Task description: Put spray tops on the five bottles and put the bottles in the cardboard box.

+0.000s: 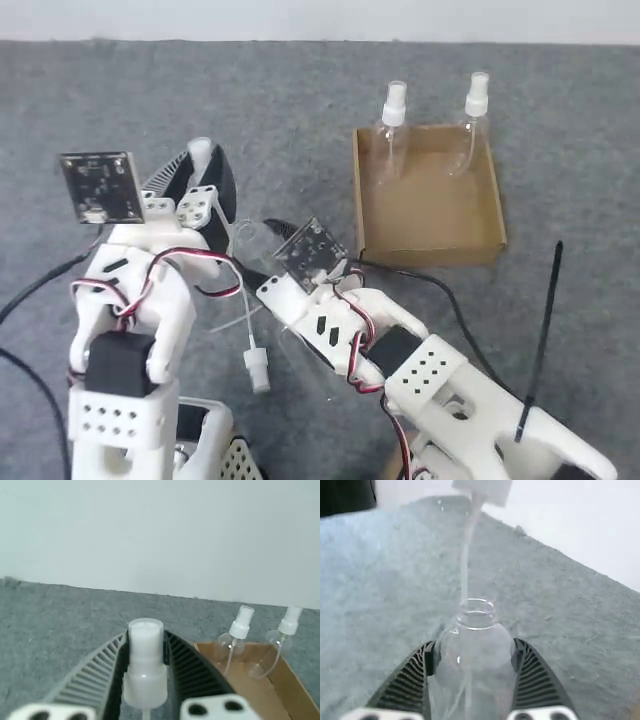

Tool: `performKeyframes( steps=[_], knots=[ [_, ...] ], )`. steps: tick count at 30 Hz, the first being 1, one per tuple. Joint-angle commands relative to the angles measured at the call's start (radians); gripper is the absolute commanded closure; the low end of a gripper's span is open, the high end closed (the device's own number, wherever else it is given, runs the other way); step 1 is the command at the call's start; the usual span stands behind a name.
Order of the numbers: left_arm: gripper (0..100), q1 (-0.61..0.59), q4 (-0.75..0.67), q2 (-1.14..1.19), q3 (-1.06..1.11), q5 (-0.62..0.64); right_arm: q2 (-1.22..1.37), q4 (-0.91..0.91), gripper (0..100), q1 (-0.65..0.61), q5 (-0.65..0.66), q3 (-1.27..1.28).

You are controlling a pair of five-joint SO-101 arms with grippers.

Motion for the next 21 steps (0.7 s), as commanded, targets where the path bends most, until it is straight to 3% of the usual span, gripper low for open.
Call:
performKeyframes(
  steps=[1,5,11,15,21],
  knots=[
    [99,0.069,0.008,-0.021,-0.025,-0.061,-0.044,-0.039,99.3,0.025,-0.035,-0.015],
    [97,0.104,0.029,-0.023,-0.035,-0.081,-0.044,-0.038,99.3,0.03,-0.035,-0.011],
    [84,0.1,0.063,-0.023,-0.067,-0.081,-0.044,-0.038,99.3,0.028,-0.035,-0.002],
    [84,0.097,0.104,-0.018,-0.159,-0.106,-0.044,-0.038,99.3,0.03,-0.035,0.005],
    [87,-0.009,0.081,-0.014,-0.219,-0.161,-0.044,-0.038,99.3,0.028,-0.035,0.021]
  ],
)
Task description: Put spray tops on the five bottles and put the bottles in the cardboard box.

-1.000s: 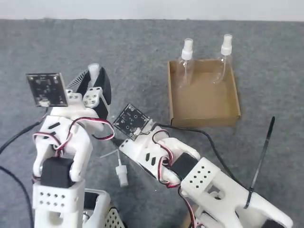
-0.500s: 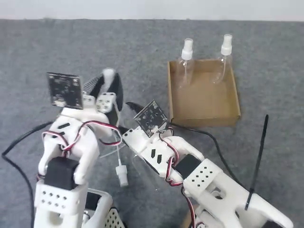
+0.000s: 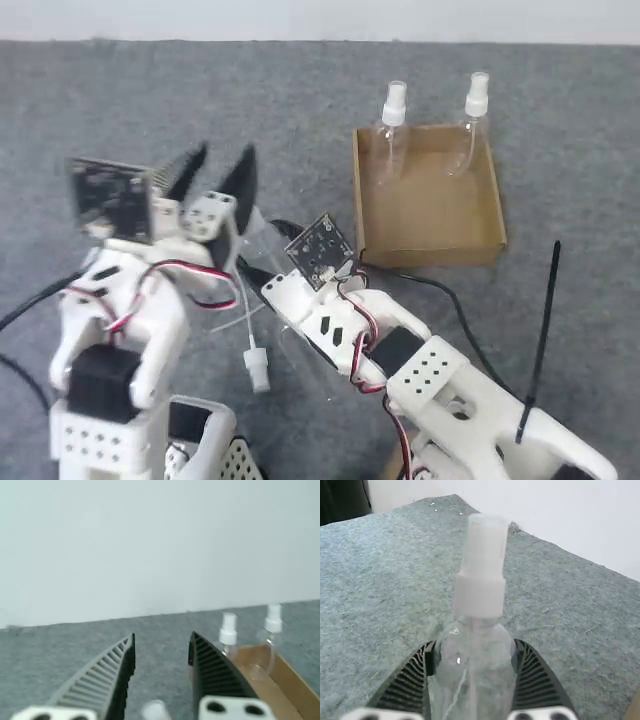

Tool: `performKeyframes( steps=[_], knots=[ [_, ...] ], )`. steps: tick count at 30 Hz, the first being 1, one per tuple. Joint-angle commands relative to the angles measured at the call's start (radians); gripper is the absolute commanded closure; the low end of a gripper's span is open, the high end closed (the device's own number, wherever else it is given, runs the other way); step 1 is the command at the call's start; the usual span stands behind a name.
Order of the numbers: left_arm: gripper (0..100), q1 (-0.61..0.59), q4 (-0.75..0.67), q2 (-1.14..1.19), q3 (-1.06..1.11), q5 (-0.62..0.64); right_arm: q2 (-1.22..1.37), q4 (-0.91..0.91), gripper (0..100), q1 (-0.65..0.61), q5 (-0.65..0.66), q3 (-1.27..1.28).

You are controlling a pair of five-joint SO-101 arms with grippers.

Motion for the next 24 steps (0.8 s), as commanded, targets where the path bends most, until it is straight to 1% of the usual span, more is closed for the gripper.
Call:
performKeyframes(
  steps=[1,5,10,12,18,24],
  knots=[
    [89,-0.04,-0.018,-0.003,-0.038,-0.018,-0.044,-0.025,99.3,0.013,-0.012,-0.014],
    [91,-0.037,-0.04,0.08,0.007,-0.071,-0.044,-0.025,99.3,0.01,-0.012,-0.014],
    [92,-0.034,-0.043,0.172,0.042,-0.08,-0.044,-0.025,99.3,0.012,-0.012,-0.014],
    [92,-0.032,-0.044,0.176,0.068,-0.08,-0.044,-0.025,99.3,0.012,-0.012,-0.014],
    [92,0.057,-0.038,0.175,0.133,-0.081,-0.044,-0.025,99.3,0.015,-0.012,-0.012],
    [92,0.064,-0.038,0.175,0.134,-0.081,-0.044,-0.024,99.3,0.015,-0.012,-0.012]
  ],
)
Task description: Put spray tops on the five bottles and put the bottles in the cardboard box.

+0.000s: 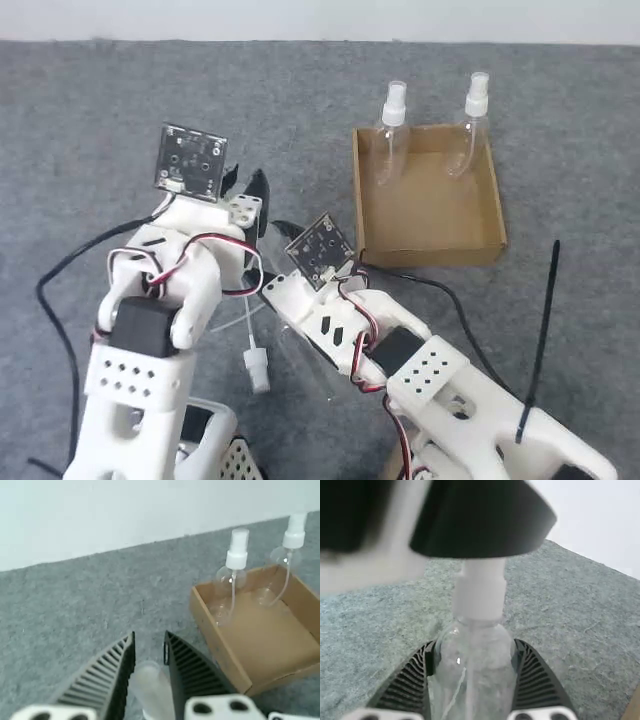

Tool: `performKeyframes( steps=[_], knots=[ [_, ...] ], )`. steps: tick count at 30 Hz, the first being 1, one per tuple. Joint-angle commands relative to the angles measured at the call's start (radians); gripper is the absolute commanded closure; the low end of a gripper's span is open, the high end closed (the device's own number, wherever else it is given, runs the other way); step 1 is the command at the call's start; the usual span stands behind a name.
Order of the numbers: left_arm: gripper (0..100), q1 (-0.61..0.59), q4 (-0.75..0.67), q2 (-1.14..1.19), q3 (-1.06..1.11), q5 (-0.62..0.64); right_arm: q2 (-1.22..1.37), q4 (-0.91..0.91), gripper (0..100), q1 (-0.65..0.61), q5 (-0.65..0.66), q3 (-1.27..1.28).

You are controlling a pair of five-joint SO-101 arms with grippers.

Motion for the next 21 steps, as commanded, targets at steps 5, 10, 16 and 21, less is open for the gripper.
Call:
performKeyframes(
  steps=[5,10,16,21],
  knots=[
    [92,-0.035,-0.025,-0.063,-0.054,-0.006,-0.042,-0.024,99.3,0.015,-0.011,-0.012],
    [89,-0.112,0.023,-0.31,-0.028,-0.002,-0.045,0.051,99.3,0.068,-0.015,-0.06],
    [81,-0.118,0.032,-0.628,0.217,-0.003,-0.11,0.191,99.3,0.148,-0.018,-0.192],
    [81,-0.095,0.021,-0.71,0.369,0.002,-0.108,0.283,99.3,0.226,-0.018,-0.351]
  ],
)
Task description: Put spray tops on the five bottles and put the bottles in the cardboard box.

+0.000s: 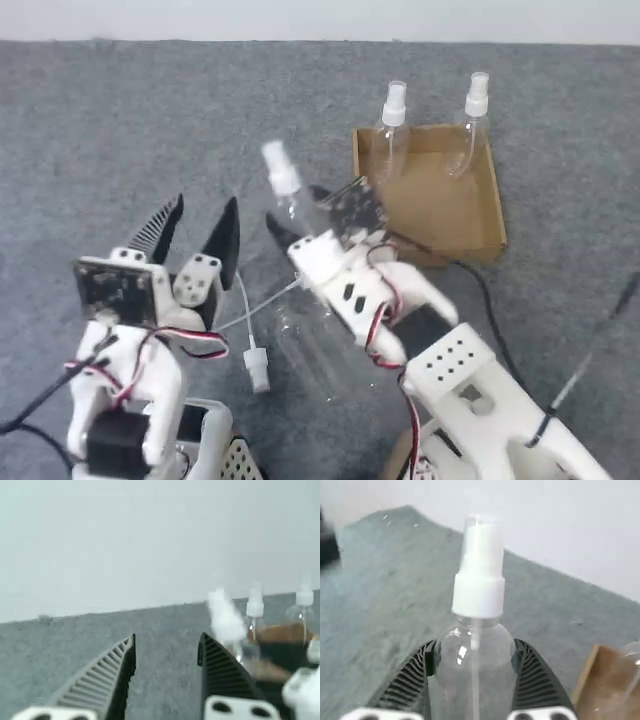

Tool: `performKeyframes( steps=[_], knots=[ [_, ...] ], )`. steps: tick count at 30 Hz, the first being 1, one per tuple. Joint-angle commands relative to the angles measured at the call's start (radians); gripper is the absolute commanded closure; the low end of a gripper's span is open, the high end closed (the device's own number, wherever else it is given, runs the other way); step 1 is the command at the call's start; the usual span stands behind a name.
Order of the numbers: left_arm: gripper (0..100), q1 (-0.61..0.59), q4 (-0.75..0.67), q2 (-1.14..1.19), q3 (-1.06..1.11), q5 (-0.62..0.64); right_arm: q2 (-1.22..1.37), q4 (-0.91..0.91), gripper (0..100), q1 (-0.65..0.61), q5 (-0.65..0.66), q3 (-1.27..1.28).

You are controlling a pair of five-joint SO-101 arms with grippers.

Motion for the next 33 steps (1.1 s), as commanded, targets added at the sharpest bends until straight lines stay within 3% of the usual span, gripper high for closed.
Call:
performKeyframes(
  steps=[1,8,16,33],
  knots=[
    [81,0.051,-0.025,-0.041,0.071,0.002,-0.035,0.071,99.3,0.056,-0.012,-0.189],
    [81,0.235,-0.138,-0.048,0.24,-0.003,0.077,0.2,99.3,0.025,-0.077,-0.396],
    [81,0.169,-0.17,-0.049,0.286,0.0,0.16,0.377,99.3,-0.11,-0.135,-0.494],
    [81,0.123,-0.23,-0.051,0.344,0.002,0.16,0.496,99.3,-0.102,-0.129,-0.471]
  ],
)
